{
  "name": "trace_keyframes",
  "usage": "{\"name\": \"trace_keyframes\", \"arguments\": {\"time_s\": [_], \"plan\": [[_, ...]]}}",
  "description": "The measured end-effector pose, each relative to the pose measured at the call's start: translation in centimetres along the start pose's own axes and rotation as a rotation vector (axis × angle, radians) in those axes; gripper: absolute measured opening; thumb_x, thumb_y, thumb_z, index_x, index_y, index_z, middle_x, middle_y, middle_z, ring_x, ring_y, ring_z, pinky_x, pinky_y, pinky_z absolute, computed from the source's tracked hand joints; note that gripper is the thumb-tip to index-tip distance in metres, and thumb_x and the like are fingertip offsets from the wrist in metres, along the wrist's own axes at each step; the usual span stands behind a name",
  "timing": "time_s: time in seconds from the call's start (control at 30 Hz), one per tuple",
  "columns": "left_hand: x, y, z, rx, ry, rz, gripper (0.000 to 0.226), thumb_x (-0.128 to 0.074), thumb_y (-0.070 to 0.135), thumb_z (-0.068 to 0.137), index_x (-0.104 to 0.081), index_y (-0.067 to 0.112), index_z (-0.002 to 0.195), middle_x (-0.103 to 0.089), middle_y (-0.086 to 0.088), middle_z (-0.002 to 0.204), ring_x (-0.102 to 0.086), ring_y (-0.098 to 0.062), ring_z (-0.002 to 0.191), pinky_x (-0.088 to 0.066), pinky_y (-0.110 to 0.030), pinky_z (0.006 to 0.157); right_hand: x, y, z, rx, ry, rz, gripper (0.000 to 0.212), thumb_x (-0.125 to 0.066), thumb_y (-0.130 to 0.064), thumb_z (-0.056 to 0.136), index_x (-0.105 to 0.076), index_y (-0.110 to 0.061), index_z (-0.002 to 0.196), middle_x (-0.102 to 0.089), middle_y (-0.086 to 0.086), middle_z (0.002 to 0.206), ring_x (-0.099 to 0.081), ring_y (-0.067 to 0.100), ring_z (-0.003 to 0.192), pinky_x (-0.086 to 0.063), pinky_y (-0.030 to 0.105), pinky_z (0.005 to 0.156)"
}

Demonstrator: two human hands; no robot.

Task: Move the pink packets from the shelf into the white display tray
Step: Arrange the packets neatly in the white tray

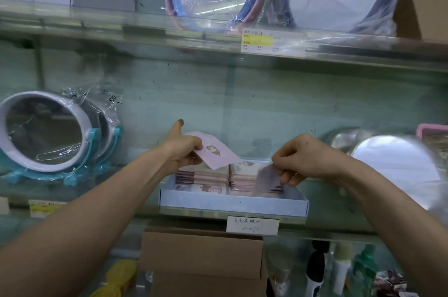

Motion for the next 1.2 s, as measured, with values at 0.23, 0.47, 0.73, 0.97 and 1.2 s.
{"name": "trace_keyframes", "arguments": {"time_s": [0.23,0.47,0.73,0.97,1.2], "plan": [[0.9,0.2,-0.8,0.028,0.051,0.002,0.074,-0.06,-0.01,0.085,-0.024,0.005,0.148,-0.06,-0.021,0.111,-0.062,-0.023,0.063,-0.054,-0.028,0.042,-2.5,-1.3,0.1,0.092,0.149,-0.148,0.023,-0.053,-0.007,0.085,-0.07,-0.002,0.071,-0.071,0.009,0.061,-0.071,0.026,0.06,-0.061,0.035,0.063],[1.9,-0.5,-0.5,0.075,0.041,0.016,0.023,-0.059,0.0,0.089,-0.061,-0.002,0.112,-0.067,-0.014,0.086,-0.063,-0.027,0.071,-0.053,-0.039,0.076,-3.6,-1.5,-0.2,0.129,0.192,-0.265,0.024,-0.053,-0.012,0.085,-0.07,-0.008,0.07,-0.071,0.003,0.061,-0.07,0.021,0.06,-0.06,0.039,0.061],[1.7,-0.8,-0.4,0.097,0.009,-0.007,0.021,-0.056,0.004,0.092,-0.059,0.001,0.112,-0.067,-0.018,0.103,-0.064,-0.026,0.073,-0.055,-0.032,0.059,-5.0,-0.3,-0.1,0.141,0.236,-0.326,0.018,-0.055,-0.022,0.09,-0.066,-0.017,0.077,-0.07,-0.005,0.06,-0.067,0.007,0.051,-0.058,0.034,0.069],[1.2,-1.2,-0.4,0.122,0.005,0.006,0.027,-0.056,0.006,0.091,-0.058,-0.001,0.118,-0.067,-0.021,0.11,-0.066,-0.03,0.08,-0.054,-0.038,0.067,-4.6,-0.7,0.7,0.114,0.196,-0.371,0.022,-0.049,-0.02,0.088,-0.066,-0.012,0.076,-0.071,-0.004,0.059,-0.065,0.014,0.05,-0.055,0.027,0.065],[0.4,-1.3,-0.3,0.129,-0.015,0.02,0.029,-0.057,0.008,0.091,-0.058,0.0,0.119,-0.067,-0.021,0.11,-0.066,-0.031,0.081,-0.054,-0.038,0.066,-4.0,-1.6,0.5,0.127,-0.046,-0.692,0.015,-0.064,-0.03,0.079,-0.066,-0.023,0.066,-0.068,-0.006,0.073,-0.062,0.014,0.074,-0.053,0.031,0.073]]}}
Point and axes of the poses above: each hand's wrist, its own z-axis towards the middle knuckle, its own x-axis out of the back of the hand, y = z × x, the point moved 2 cm from there along z, towards the middle knuckle
